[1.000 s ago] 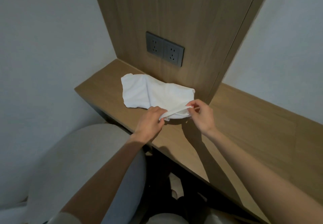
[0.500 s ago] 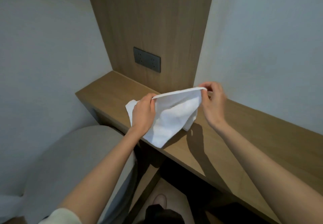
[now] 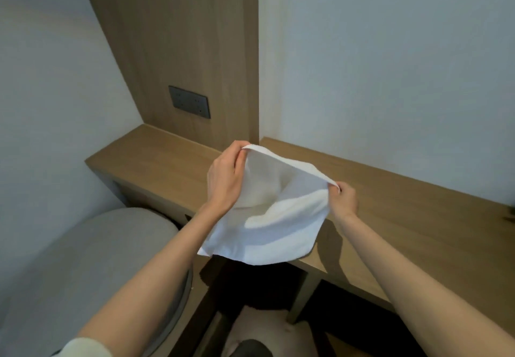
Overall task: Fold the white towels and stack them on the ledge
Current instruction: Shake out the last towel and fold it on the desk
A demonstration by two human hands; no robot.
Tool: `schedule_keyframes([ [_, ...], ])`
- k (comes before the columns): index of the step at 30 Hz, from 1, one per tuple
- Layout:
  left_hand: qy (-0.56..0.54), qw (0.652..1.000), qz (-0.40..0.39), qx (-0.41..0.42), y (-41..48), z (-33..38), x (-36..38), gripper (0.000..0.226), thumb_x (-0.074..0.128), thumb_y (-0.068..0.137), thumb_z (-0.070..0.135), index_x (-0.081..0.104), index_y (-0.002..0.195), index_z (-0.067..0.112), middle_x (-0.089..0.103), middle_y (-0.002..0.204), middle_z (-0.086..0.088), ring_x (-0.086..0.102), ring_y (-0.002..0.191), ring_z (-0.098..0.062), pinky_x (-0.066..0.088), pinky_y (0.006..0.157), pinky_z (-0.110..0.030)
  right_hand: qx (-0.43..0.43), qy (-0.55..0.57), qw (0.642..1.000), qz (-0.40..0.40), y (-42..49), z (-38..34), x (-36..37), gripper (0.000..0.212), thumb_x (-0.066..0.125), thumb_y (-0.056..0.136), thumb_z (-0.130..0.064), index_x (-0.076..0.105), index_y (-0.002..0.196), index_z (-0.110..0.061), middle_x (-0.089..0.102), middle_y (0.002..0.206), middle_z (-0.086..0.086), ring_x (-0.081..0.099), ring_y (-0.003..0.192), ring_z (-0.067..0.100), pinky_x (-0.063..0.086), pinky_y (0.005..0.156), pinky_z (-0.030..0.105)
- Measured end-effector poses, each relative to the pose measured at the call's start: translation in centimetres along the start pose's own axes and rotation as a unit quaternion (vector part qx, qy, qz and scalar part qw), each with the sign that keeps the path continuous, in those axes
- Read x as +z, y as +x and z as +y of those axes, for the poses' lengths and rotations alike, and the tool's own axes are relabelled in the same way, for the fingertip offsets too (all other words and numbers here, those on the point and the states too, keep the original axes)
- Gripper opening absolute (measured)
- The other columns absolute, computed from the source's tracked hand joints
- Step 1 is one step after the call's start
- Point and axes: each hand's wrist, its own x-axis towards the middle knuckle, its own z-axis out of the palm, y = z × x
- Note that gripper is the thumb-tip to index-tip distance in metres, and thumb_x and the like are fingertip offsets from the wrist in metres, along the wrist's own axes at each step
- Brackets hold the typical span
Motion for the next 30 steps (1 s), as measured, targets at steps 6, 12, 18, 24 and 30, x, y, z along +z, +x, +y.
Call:
schedule_keyframes([
  [6,0.061,0.998,-0.006,-0.034,3.5,-0.7,-1.2,0.016,0.036,0.101,0.037,0.05,0.095,0.031,0.055,0.085,0.013,0.05,0.077,-0.013,0.031,0.062,-0.03,-0.104,0.067,0.988,0.093,-0.5,-4.5,-5.3,0.005,0.068,0.085,-0.02,0.066,0.082,-0.016,0.06,0.075,0.002,0.054,0.075,0.016,0.039,0.067,0.03],
  [12,0.085,0.995,-0.01,0.051,6.2,1.0,-2.5,0.023,0.037,0.101,0.039,0.046,0.084,0.027,0.05,0.077,0.015,0.042,0.067,-0.009,0.022,0.052,-0.024,-0.208,-0.074,0.953,0.208,-2.9,-9.2,-10.7,0.025,0.074,0.08,-0.031,0.075,0.084,-0.006,0.066,0.081,0.014,0.06,0.081,0.028,0.033,0.07,0.031],
  [18,0.062,0.985,-0.061,0.151,6.0,2.1,-3.2,0.019,0.045,0.099,0.037,0.051,0.087,0.024,0.051,0.083,0.015,0.042,0.075,-0.007,0.027,0.063,-0.029,-0.228,-0.142,0.921,0.282,-6.4,-9.4,-14.5,0.035,0.078,0.073,-0.042,0.073,0.071,-0.007,0.053,0.07,0.005,0.054,0.071,0.027,0.03,0.073,0.034],
  [24,0.073,0.972,-0.062,0.213,6.0,2.5,-3.0,0.034,0.038,0.097,0.045,0.046,0.075,0.021,0.052,0.071,0.007,0.04,0.066,-0.011,0.024,0.052,-0.027,-0.234,-0.177,0.887,0.357,-8.6,-7.3,-16.2,0.038,0.081,0.068,-0.04,0.064,0.061,-0.007,0.056,0.067,0.009,0.049,0.067,0.024,0.018,0.068,0.03],
  [30,0.141,0.937,-0.177,0.268,7.5,2.2,0.3,0.036,0.034,0.098,0.043,0.049,0.081,0.014,0.054,0.079,0.002,0.052,0.077,-0.02,0.032,0.06,-0.032,-0.164,-0.388,0.862,0.282,-6.6,-4.9,-16.6,0.042,0.064,0.083,-0.051,0.062,0.075,-0.01,0.061,0.081,0.007,0.054,0.085,0.029,0.018,0.068,0.034],
])
